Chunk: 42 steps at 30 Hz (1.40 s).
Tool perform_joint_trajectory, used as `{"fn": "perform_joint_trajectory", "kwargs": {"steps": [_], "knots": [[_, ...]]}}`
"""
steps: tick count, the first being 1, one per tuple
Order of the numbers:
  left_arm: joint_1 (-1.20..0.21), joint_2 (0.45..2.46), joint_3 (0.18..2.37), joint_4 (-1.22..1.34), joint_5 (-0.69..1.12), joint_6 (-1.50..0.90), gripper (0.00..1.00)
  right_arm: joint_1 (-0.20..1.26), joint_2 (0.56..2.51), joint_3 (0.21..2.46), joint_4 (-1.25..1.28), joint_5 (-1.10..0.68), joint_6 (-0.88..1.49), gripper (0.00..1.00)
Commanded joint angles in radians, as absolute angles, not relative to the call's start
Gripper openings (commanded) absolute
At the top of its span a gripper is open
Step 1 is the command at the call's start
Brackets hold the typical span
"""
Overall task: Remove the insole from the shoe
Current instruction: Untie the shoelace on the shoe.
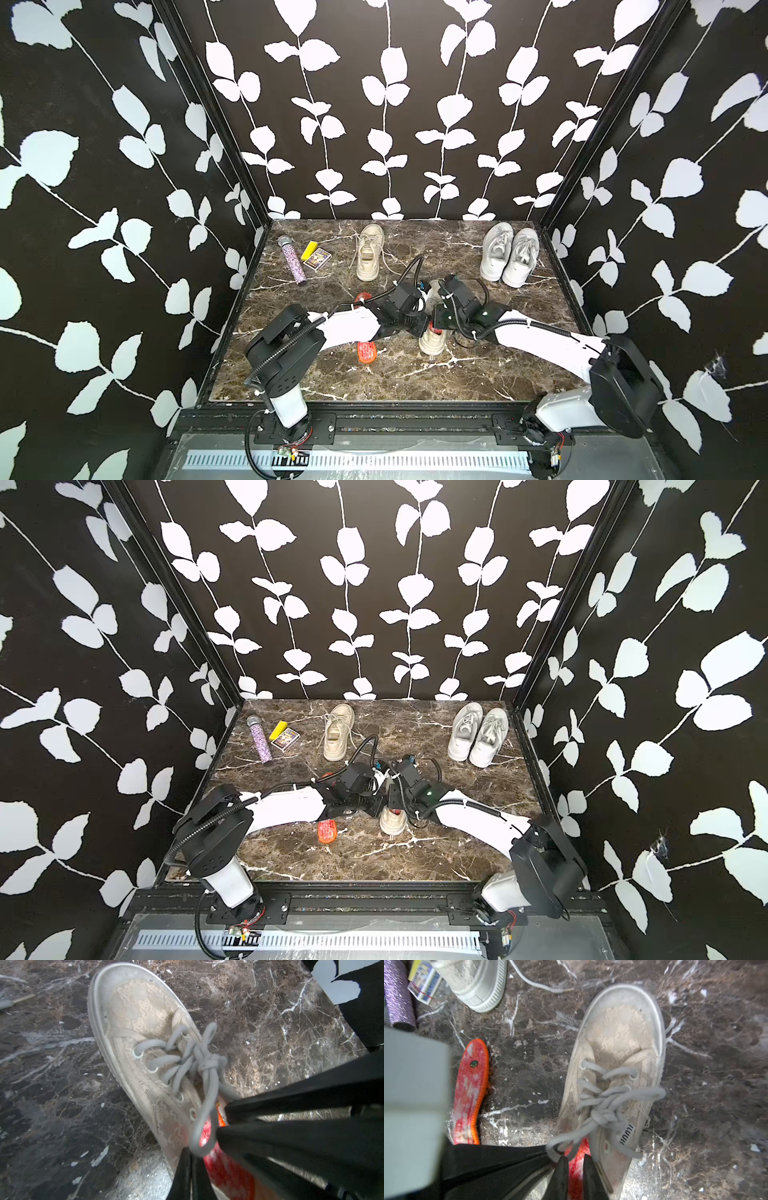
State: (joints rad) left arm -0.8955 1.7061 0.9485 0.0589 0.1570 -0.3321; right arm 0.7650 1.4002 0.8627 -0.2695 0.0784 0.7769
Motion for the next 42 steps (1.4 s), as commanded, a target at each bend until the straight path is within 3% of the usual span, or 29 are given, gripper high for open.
{"fn": "perform_joint_trajectory", "kwargs": {"steps": [1,17,22,26,34,40,42], "knots": [[-0.896,1.702,0.960,0.062,0.140,-0.328,0.02,0.772,1.365,0.850,-0.299,0.145,0.780,0.16],[-0.896,1.694,0.951,0.067,0.137,-0.330,0.00,0.779,1.403,0.887,-0.352,0.202,0.730,0.18],[-0.896,1.694,0.946,0.067,0.135,-0.332,0.00,0.779,1.419,0.898,-0.341,0.186,0.720,0.12],[-0.896,1.695,0.946,0.062,0.119,-0.335,0.00,0.779,1.414,0.907,-0.359,0.204,0.719,0.00],[-0.896,1.706,0.968,0.023,0.093,-0.336,0.00,0.779,1.375,0.901,-0.403,0.254,0.718,0.00],[-0.896,1.698,0.967,0.023,0.089,-0.334,0.00,0.779,1.381,0.884,-0.335,0.161,0.691,0.00],[-0.896,1.699,0.965,0.023,0.090,-0.333,0.00,0.778,1.392,0.883,-0.313,0.127,0.681,0.07]]}}
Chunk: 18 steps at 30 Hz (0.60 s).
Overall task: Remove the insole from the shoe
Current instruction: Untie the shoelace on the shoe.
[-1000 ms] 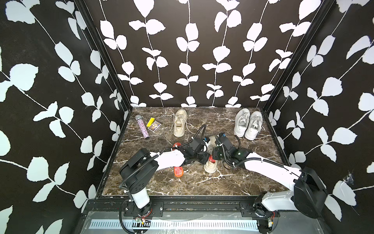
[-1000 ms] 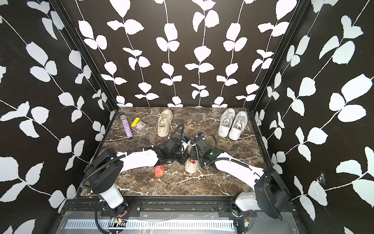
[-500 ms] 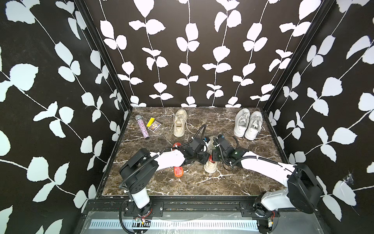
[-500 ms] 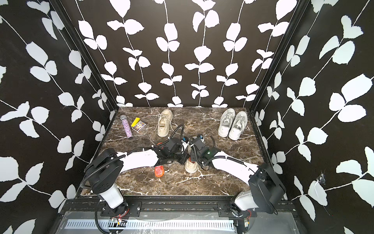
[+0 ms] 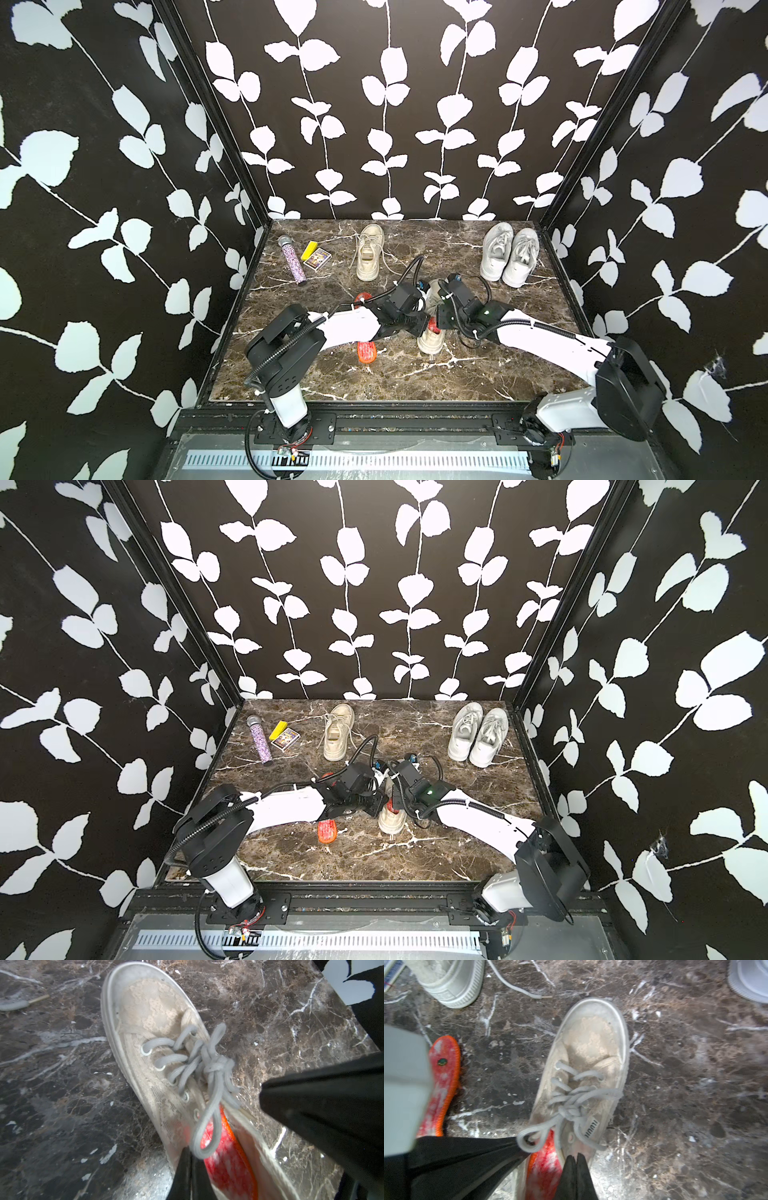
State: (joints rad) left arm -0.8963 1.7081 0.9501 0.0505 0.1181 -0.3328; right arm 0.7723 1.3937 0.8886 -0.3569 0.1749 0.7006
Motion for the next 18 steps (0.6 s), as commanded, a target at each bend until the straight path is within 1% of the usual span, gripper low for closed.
{"fn": "perform_joint_trajectory", "kwargs": {"steps": [1,8,18], "knots": [[-0.896,1.698,0.965,0.023,0.091,-0.333,0.00,0.778,1.396,0.883,-0.305,0.117,0.678,0.09],[-0.897,1.697,0.967,0.022,0.095,-0.330,0.00,0.777,1.434,0.909,-0.322,0.144,0.657,0.14],[-0.896,1.699,0.968,0.021,0.097,-0.326,0.00,0.772,1.462,0.921,-0.319,0.136,0.639,0.15]]}}
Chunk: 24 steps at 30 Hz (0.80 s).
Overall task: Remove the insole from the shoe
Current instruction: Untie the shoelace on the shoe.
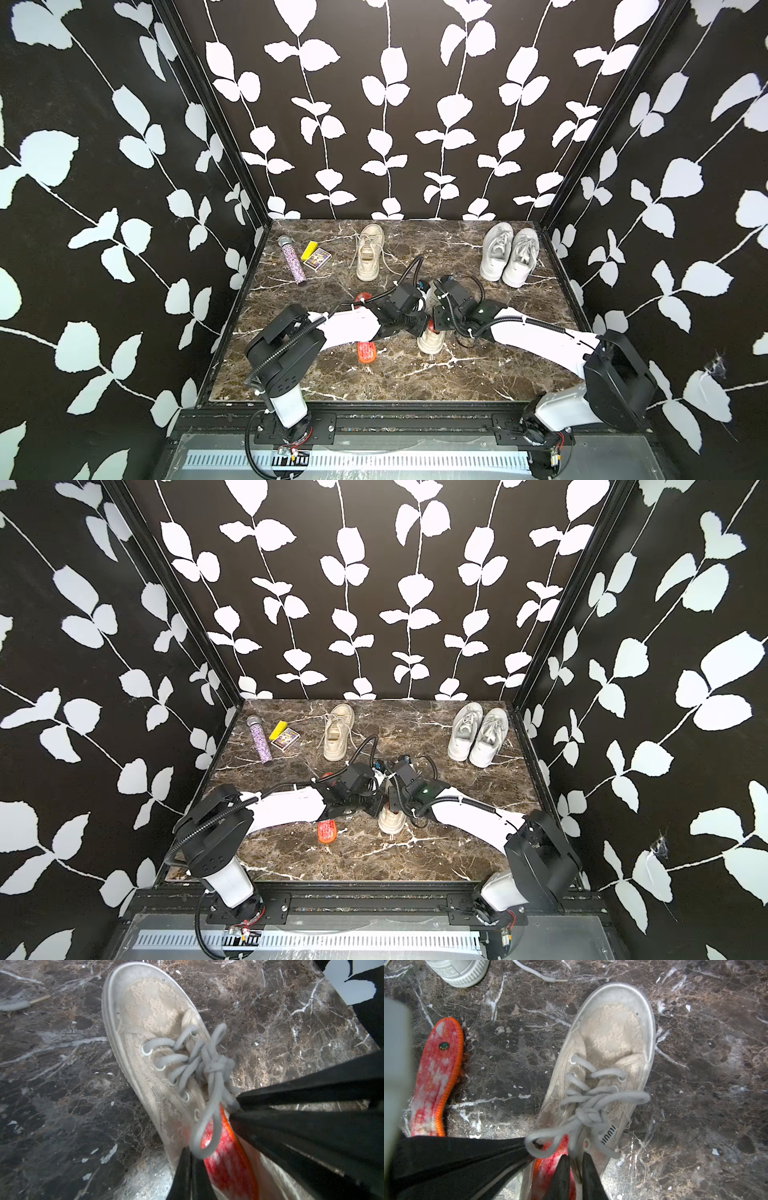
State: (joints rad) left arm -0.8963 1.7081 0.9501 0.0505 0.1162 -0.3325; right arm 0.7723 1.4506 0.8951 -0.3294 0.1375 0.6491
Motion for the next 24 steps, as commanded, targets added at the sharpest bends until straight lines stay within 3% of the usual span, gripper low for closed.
{"fn": "perform_joint_trajectory", "kwargs": {"steps": [1,13,17,24], "knots": [[-0.896,1.699,0.968,0.021,0.098,-0.325,0.00,0.772,1.468,0.925,-0.316,0.129,0.638,0.15],[-0.896,1.704,0.965,0.018,0.092,-0.328,0.00,0.769,1.426,0.927,-0.318,0.096,0.615,0.08],[-0.897,1.705,0.965,0.022,0.091,-0.332,0.00,0.769,1.419,0.926,-0.328,0.101,0.615,0.01],[-0.896,1.706,0.974,-0.013,0.011,-0.351,0.00,0.767,1.375,0.926,-0.388,0.171,0.616,0.00]]}}
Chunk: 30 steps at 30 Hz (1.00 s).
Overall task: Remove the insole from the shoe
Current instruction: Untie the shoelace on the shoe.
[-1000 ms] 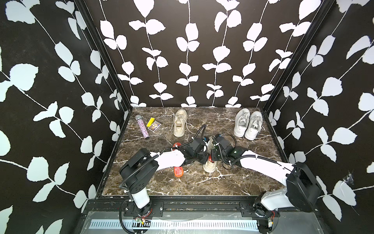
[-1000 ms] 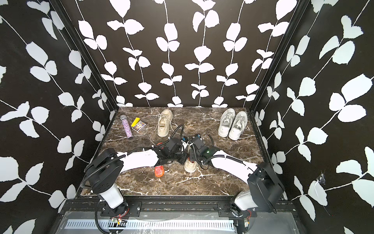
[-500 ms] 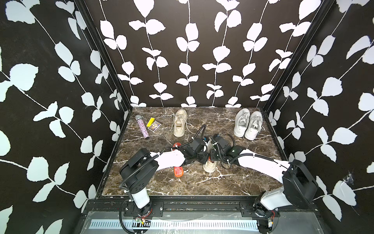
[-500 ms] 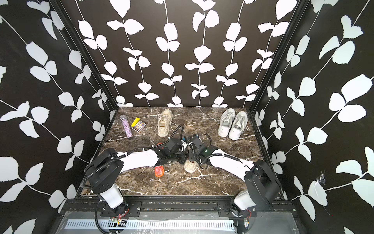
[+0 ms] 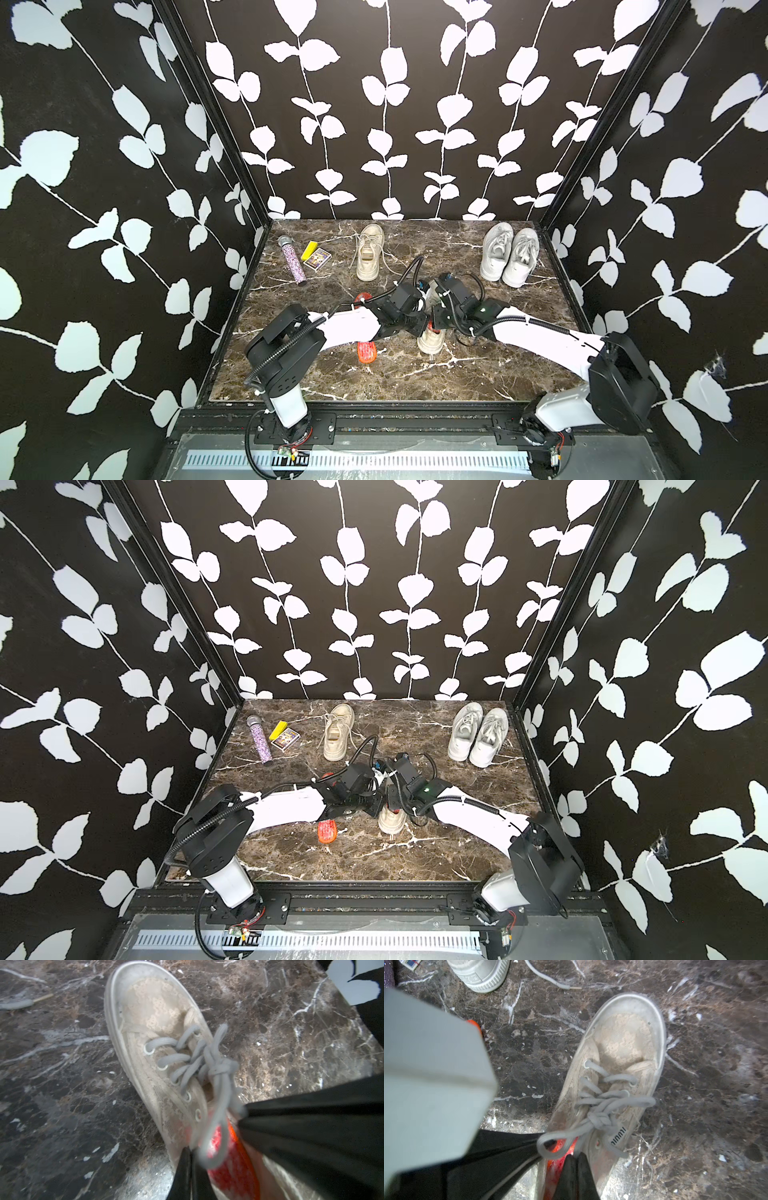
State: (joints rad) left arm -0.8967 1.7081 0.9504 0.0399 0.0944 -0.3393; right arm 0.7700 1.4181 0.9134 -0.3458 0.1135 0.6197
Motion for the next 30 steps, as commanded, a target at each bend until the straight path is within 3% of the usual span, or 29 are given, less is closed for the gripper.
{"fn": "perform_joint_trajectory", "kwargs": {"steps": [1,8,30], "knots": [[-0.896,1.705,0.975,-0.019,-0.012,-0.359,0.00,0.767,1.366,0.924,-0.403,0.195,0.617,0.00],[-0.880,1.689,0.968,-0.048,-0.140,-0.421,0.00,0.723,1.279,0.869,-0.475,0.296,0.646,0.00],[-0.875,1.671,0.939,-0.061,-0.173,-0.426,0.00,0.624,1.096,0.845,-0.546,0.403,0.620,0.00]]}}
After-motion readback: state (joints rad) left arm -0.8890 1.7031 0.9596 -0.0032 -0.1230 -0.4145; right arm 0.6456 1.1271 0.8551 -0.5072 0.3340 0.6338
